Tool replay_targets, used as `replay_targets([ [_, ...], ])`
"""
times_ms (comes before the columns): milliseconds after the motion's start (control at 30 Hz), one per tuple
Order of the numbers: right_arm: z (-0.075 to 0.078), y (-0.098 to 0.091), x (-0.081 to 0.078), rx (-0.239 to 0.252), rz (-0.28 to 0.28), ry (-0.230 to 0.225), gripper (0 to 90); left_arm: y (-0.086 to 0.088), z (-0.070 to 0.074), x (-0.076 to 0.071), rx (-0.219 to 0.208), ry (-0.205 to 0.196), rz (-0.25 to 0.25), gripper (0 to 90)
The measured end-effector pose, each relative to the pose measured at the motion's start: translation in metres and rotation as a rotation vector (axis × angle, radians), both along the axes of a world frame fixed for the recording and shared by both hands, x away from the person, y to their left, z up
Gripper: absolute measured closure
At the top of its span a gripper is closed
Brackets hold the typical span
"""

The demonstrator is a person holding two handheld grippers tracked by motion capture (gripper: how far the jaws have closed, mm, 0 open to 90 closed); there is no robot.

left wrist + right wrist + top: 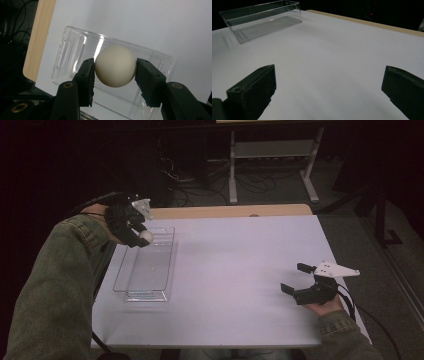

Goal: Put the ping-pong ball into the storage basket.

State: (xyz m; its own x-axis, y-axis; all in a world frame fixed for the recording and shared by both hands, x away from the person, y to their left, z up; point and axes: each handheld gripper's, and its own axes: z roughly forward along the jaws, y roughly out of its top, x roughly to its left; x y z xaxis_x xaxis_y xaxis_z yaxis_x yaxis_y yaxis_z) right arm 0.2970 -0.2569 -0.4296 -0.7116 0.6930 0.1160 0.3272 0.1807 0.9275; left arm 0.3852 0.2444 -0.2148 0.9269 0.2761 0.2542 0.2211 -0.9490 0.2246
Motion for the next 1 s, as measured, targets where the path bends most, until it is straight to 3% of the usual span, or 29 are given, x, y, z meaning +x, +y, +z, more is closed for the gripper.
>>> replay_targets([
  [400, 0.000, 0.000, 0.000, -0.001, 0.003, 0.003, 0.0, -0.001, -0.011, -0.001, 0.032, 0.047, -0.010, 50.4],
  [567, 0.000, 0.000, 0.000, 0.000, 0.004, 0.003, 0.0, -0.002, -0.014, -0.001, 0.026, 0.057, -0.017, 50.4],
  [1000, -0.001, 0.000, 0.000, 0.000, 0.011, 0.010, 0.0, -0.001, -0.035, -0.003, 0.045, 0.090, -0.028, 50.3],
])
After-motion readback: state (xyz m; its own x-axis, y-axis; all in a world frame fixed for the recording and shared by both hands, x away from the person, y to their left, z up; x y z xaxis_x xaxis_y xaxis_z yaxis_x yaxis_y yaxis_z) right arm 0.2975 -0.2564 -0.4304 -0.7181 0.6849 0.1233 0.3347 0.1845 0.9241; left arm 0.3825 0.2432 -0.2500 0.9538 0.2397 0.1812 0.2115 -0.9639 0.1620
